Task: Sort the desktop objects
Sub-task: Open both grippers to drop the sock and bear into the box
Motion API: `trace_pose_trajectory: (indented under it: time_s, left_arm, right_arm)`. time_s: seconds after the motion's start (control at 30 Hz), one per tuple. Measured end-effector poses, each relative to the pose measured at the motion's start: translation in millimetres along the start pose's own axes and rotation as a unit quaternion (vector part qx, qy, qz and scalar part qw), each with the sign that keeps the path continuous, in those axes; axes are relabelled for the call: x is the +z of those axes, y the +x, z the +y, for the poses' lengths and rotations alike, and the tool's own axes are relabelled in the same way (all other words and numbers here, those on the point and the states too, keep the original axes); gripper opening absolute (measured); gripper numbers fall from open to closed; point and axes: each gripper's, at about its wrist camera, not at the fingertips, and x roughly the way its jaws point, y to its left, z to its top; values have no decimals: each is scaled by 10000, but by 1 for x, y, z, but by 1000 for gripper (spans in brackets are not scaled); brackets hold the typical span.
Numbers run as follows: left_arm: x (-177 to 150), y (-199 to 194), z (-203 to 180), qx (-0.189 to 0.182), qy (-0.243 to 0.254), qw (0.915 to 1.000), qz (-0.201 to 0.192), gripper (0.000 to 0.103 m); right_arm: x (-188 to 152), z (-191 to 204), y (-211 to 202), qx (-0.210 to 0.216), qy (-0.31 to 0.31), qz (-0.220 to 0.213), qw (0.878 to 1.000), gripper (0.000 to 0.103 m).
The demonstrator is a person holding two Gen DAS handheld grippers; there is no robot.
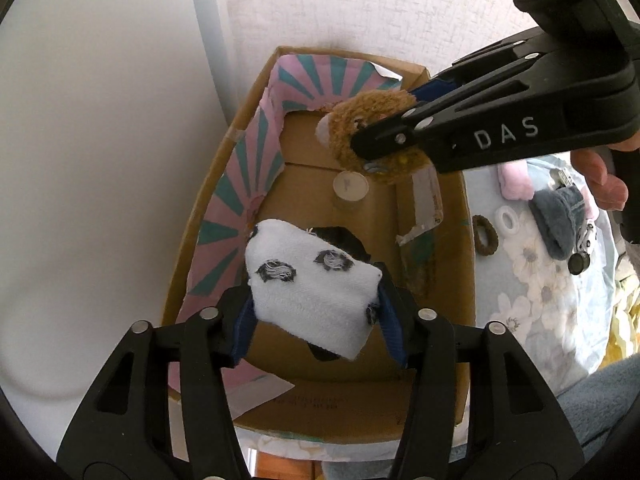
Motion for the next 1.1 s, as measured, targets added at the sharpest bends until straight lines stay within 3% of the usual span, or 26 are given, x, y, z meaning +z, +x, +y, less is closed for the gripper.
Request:
trace_pose_trajectory:
  time_s: [0.07, 0.1, 0.2, 0.37, 0.43, 0.63, 1.1]
  left_arm:
    - [2, -2, -4, 25, 96, 9999, -98, 79]
    - [3, -4, -5, 80, 121, 9997, -172, 102]
    - [6, -10, -9, 67, 212, 9991, -371, 103]
    - [9, -10, -12, 147, 307, 9989, -328, 103]
    - [9, -10, -12, 147, 319, 9989, -316, 103]
    - [7, -15, -15, 131, 346, 9985, -395, 103]
    - [8, -44, -24, 170, 449, 9968, -639, 103]
  right_arm:
    - [0, 0, 1, 64, -51, -5, 10000, 39]
    - [0, 1, 1, 85, -86, -4, 9999, 43]
    - [0, 6, 2, -87, -209, 54, 9997, 55]
    - [1, 5, 4, -176, -196, 165, 9995, 59]
    - [3, 3, 4, -190, -155, 230, 9994, 65]
    - [-2, 6, -8, -440, -240, 179, 9986, 66]
    - [-16, 13, -39, -378, -71, -45, 9992, 66]
